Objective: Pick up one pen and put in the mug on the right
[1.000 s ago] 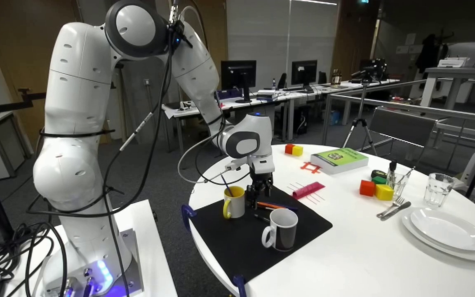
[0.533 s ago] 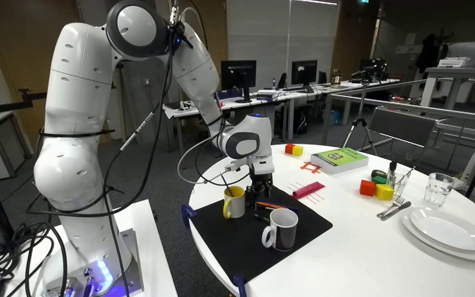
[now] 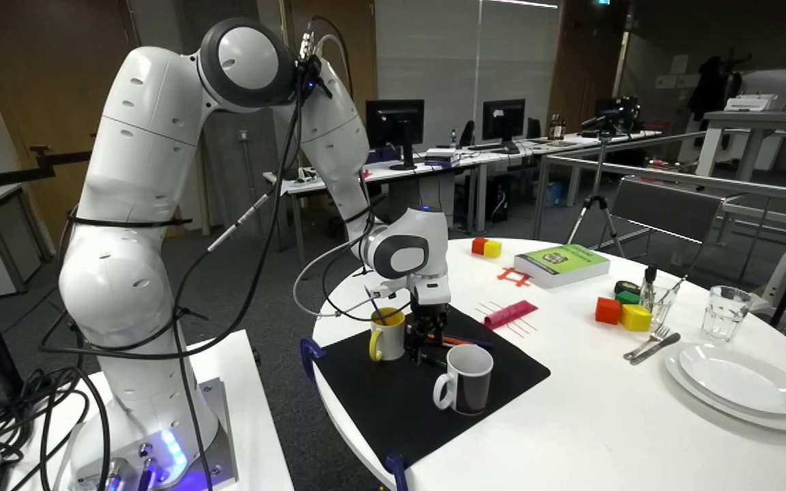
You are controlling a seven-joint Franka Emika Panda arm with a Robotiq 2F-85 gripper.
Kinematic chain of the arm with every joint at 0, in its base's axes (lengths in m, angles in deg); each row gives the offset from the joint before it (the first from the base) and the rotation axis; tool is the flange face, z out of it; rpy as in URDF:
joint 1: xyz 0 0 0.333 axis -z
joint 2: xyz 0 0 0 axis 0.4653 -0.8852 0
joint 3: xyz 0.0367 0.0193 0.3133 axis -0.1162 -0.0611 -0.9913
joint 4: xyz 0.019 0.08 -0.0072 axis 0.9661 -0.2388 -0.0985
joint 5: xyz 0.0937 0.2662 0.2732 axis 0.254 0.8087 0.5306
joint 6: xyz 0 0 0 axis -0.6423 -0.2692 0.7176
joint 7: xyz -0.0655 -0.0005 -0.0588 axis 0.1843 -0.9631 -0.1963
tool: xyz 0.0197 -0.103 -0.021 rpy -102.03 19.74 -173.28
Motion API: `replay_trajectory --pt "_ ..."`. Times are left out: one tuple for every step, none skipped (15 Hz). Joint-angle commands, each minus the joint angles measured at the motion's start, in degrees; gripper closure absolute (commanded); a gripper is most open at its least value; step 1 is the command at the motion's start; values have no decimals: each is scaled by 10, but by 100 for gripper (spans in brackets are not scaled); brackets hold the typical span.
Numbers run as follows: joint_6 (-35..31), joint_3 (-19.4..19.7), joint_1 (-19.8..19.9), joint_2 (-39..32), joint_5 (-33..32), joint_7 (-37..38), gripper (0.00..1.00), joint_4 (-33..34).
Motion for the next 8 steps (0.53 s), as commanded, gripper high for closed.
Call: replay_trajectory --pt "-24 25 -17 -13 -6 14 0 11" --pt "-26 28 -17 -15 -5 12 0 14" --pt "-27 32 -18 -16 -6 12 0 16" --pt "-27 35 -19 -17 -6 11 0 19" --pt "-26 37 -18 -20 -7 7 0 22" --pt "-26 39 -17 -22 -8 4 0 24" --pt "-26 41 -17 -25 -10 2 0 26" --pt "-27 43 -16 -27 -11 -1 0 28"
